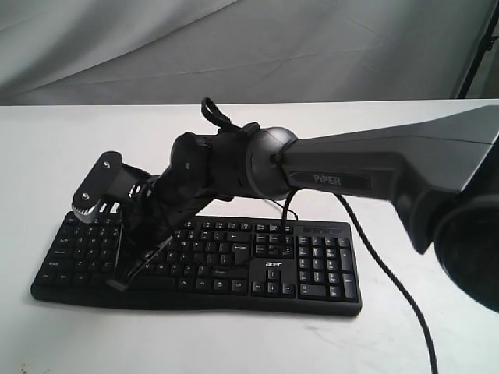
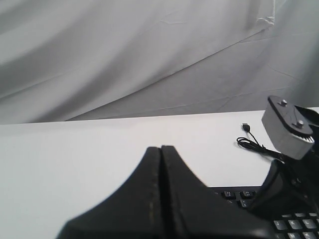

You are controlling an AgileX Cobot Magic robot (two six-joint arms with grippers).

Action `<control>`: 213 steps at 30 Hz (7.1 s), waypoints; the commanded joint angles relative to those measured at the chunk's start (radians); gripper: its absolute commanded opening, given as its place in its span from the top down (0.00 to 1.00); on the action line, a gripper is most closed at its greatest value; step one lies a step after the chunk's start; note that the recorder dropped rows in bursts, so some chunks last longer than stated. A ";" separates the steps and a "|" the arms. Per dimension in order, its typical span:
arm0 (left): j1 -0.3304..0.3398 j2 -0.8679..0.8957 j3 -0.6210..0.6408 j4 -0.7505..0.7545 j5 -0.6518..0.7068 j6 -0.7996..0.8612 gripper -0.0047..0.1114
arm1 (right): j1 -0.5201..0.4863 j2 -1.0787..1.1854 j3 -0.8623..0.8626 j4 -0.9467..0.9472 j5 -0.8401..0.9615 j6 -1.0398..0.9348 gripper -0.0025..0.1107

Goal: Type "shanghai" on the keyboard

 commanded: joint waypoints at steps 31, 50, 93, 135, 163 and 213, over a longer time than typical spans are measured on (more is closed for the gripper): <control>-0.006 -0.002 0.002 0.000 -0.006 -0.003 0.96 | 0.002 0.102 -0.092 -0.009 0.034 -0.003 0.98; -0.006 -0.002 0.002 0.000 -0.006 -0.003 0.96 | -0.010 0.020 -0.054 -0.126 0.077 0.103 0.98; -0.006 -0.002 0.002 0.000 -0.006 -0.003 0.96 | 0.072 0.302 -0.586 -0.148 0.199 0.174 0.98; -0.006 -0.002 0.002 0.000 -0.006 -0.003 0.96 | -0.087 -0.052 0.035 0.046 0.042 -0.063 0.98; -0.006 -0.002 0.002 0.000 -0.006 -0.003 0.96 | -0.115 -0.012 0.049 0.046 0.044 -0.080 0.98; -0.006 -0.002 0.002 0.000 -0.006 -0.003 0.96 | -0.111 0.018 0.094 0.078 -0.007 -0.086 0.98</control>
